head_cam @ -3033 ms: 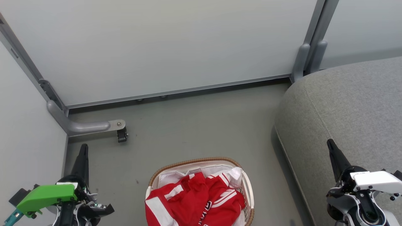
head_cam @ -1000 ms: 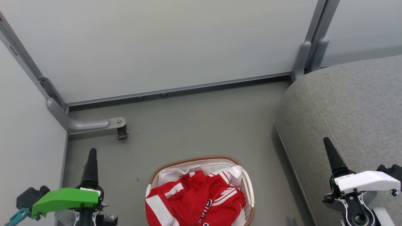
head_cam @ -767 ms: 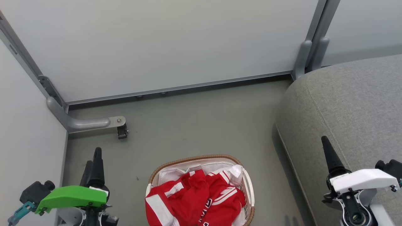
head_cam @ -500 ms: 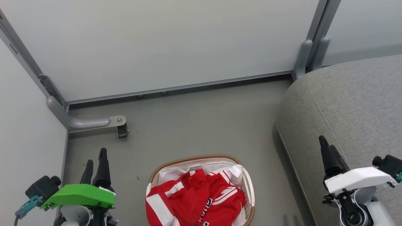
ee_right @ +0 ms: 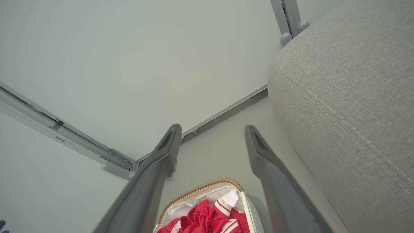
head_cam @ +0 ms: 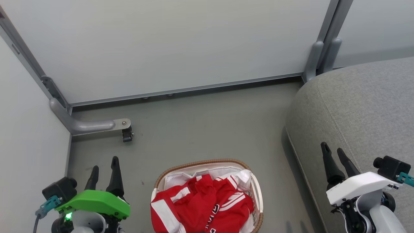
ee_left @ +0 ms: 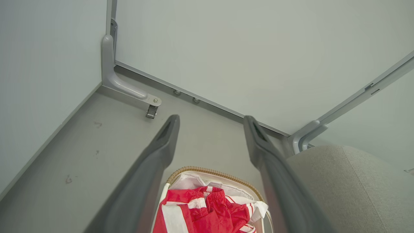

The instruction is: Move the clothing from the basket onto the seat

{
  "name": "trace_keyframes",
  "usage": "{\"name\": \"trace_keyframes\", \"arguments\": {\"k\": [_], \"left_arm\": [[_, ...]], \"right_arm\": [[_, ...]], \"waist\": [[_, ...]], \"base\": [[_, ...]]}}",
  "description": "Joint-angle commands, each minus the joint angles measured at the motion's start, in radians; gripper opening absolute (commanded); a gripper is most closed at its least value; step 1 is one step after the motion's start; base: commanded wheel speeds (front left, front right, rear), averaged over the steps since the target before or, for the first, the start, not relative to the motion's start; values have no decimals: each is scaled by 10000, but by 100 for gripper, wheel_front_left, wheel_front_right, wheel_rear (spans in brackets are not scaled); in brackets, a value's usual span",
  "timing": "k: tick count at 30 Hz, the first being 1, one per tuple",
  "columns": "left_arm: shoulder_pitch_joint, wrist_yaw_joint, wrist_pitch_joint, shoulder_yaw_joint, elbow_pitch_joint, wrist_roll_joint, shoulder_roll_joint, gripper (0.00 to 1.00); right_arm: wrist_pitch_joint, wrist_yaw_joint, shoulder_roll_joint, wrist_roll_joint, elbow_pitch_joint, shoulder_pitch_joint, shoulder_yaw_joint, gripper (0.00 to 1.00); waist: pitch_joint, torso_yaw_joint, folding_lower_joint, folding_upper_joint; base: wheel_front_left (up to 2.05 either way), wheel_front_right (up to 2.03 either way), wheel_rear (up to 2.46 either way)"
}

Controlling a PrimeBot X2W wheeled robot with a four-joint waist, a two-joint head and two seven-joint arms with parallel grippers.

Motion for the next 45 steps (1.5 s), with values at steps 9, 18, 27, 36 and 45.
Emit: {"name": "trace_keyframes", "arguments": {"k": [9, 18, 27, 36, 45], "left_arm": [[-301, 418, -350, -486, -193, 1263, 301, 100], [-295, 681, -580, -714, -486, 2095, 394, 100], [-267, 643, -809, -764, -571, 2970, 419, 100], [-167, 522, -1015, -659, -620, 3731, 259, 100], [6, 322, -1210, -529, -621, 4508, 84, 100]], "right_arm": [[-359, 4, -251, -1358, 168, -303, 361, 100], [-592, 4, -254, -2358, 192, -371, 287, 100], [-817, 4, -255, -3322, 274, -395, 364, 100], [-1024, 4, -287, -4165, 414, -387, 400, 100], [-1216, 4, -284, -4927, 671, -390, 422, 100]], "waist": [[22, 23, 0, -1], [33, 57, 0, -1], [8, 72, 0, -1], [61, 85, 0, -1], [44, 105, 0, -1]], "base": [[0, 0, 0], [0, 0, 0], [0, 0, 0], [0, 0, 0], [0, 0, 0]]}}
